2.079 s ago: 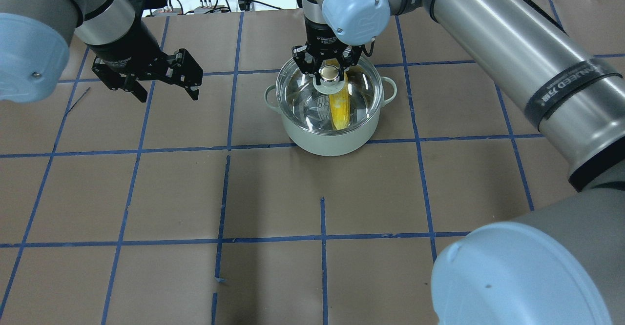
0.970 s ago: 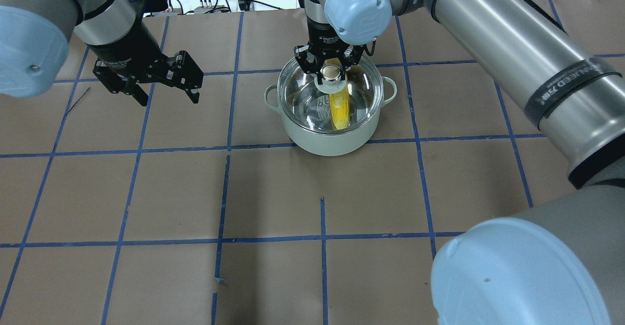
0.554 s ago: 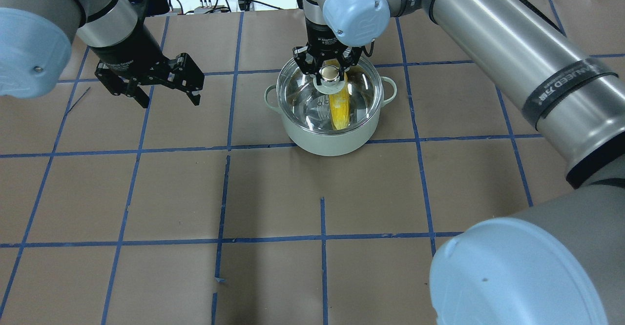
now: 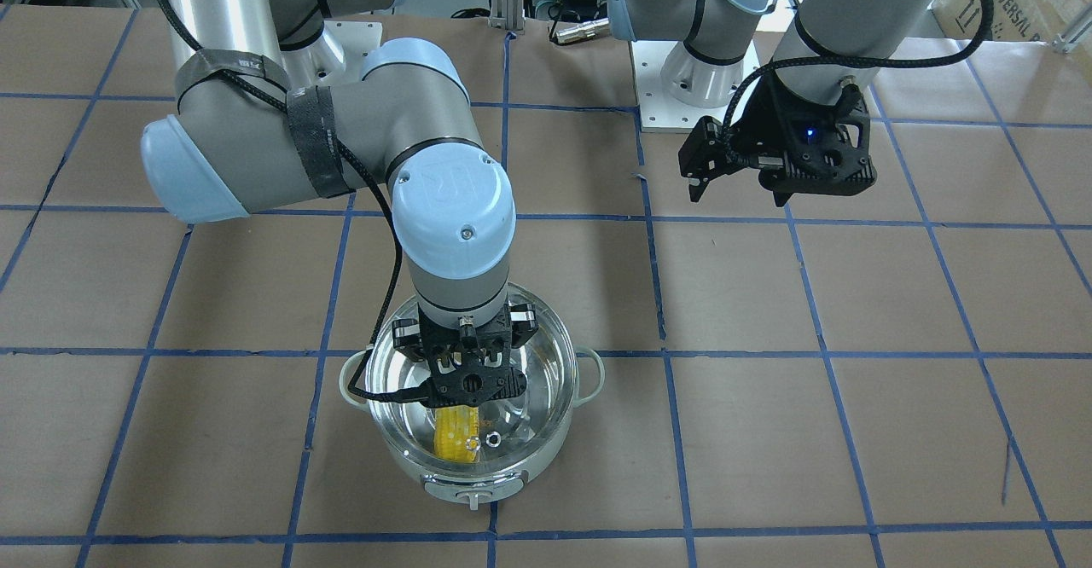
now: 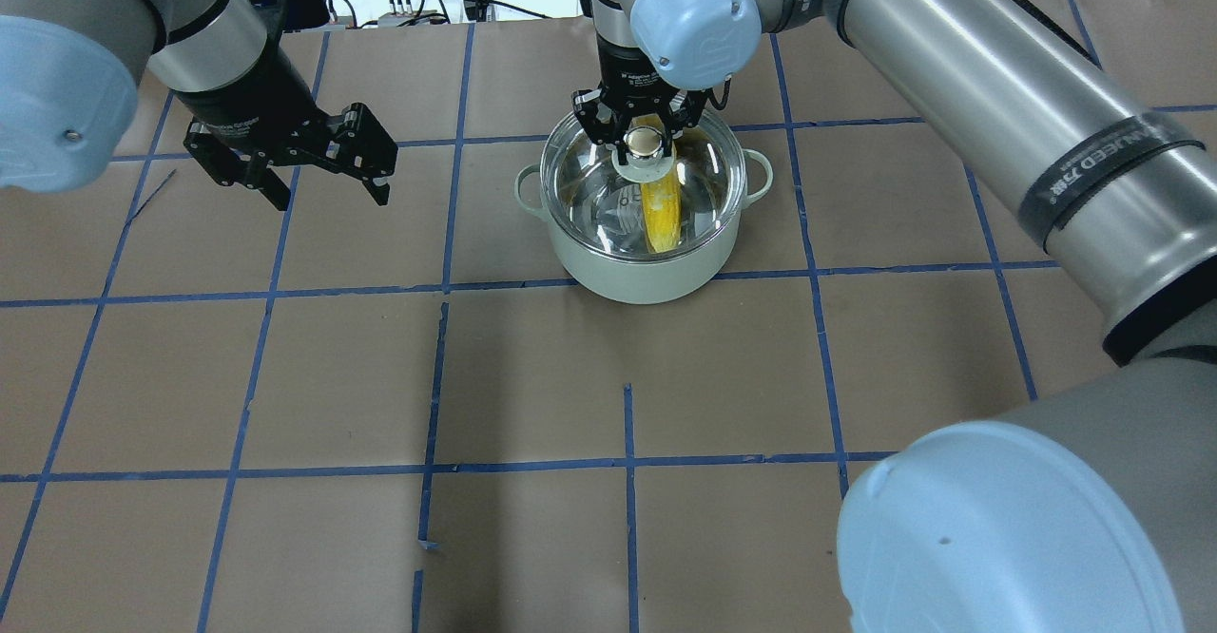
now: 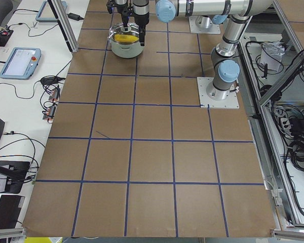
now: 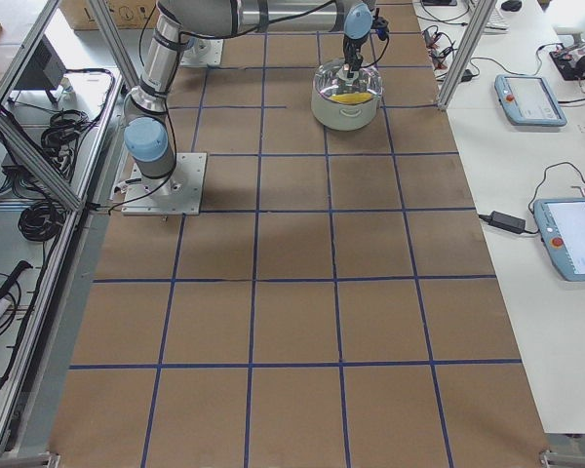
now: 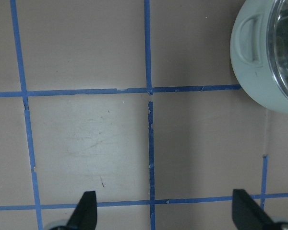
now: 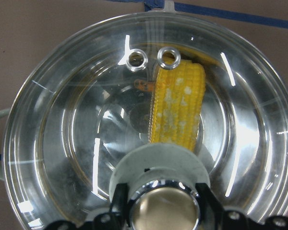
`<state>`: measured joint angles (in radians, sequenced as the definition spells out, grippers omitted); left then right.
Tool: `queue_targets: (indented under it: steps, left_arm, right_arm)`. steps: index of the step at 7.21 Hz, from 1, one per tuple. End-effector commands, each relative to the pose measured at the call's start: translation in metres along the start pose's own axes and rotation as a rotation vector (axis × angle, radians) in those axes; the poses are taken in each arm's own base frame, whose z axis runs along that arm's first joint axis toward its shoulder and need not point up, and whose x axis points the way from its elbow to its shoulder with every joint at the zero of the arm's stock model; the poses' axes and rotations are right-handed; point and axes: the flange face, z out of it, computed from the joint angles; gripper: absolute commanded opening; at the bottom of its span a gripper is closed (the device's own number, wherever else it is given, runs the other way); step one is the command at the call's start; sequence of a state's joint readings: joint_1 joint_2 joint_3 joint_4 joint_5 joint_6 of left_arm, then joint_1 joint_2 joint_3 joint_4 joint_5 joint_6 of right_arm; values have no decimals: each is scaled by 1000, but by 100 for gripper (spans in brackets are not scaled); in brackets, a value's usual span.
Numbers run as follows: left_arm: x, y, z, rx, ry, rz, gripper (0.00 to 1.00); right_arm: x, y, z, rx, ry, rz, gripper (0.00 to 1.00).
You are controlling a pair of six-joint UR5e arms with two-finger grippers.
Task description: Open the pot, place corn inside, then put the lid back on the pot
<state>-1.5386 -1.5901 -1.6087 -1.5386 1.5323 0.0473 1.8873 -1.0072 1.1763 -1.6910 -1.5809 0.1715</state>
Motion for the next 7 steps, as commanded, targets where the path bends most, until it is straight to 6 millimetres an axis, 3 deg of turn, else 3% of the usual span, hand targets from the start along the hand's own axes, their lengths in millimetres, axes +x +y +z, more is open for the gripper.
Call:
queue_targets:
  steps: [1,2,4,6,7]
  left_arm:
    - [2,1,0,0,0,2,100]
    - [4,3,-3,6,-1,5,100]
    - [4,2,-2,3,1,5,100]
    - [3,4,-2,5,1,4,100]
    - [4,3,-1,2,1,0,100]
  right_arm:
    - [2,-1,0,3,-2,5,82]
    - [3,-2,-3,6,-1,7,94]
    - [9,-7,-14,30,-7,15,99]
    - [63,-13,-46,15,2,65,100]
    - [103,8,-79,-20,11,30,100]
